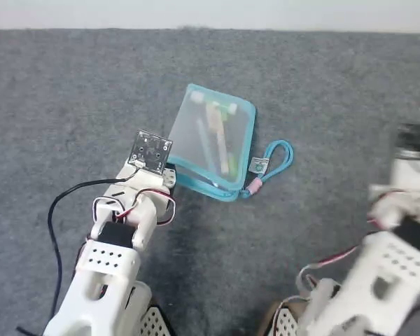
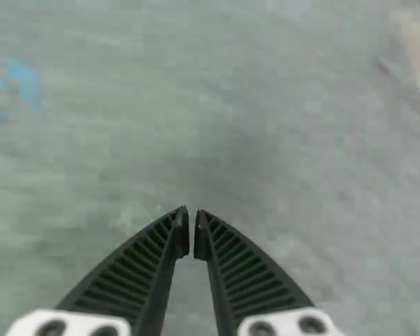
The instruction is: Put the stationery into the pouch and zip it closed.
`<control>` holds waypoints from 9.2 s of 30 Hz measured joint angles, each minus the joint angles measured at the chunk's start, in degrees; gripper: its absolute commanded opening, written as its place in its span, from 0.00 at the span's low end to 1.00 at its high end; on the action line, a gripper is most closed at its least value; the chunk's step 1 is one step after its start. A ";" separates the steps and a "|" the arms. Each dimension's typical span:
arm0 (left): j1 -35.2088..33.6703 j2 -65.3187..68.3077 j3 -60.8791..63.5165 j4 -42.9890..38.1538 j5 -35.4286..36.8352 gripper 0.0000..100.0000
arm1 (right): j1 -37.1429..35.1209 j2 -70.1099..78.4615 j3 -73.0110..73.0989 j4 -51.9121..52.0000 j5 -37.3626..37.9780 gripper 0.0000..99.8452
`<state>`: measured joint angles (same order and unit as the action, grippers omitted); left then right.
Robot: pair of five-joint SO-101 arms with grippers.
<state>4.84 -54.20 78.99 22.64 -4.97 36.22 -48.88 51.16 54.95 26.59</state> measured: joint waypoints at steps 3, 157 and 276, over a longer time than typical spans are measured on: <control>0.00 0.00 0.00 0.00 0.00 0.01 | 11.08 6.24 -3.87 -1.32 2.29 0.03; -1.05 -0.88 -3.69 3.25 0.44 0.11 | -71.91 0.18 -4.22 -3.16 6.42 0.01; -1.85 0.62 -1.14 3.25 6.95 0.01 | -98.55 -10.02 -7.74 9.32 4.40 0.02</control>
<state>2.99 -53.58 77.85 25.89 1.98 -62.33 -58.90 43.43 64.26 30.99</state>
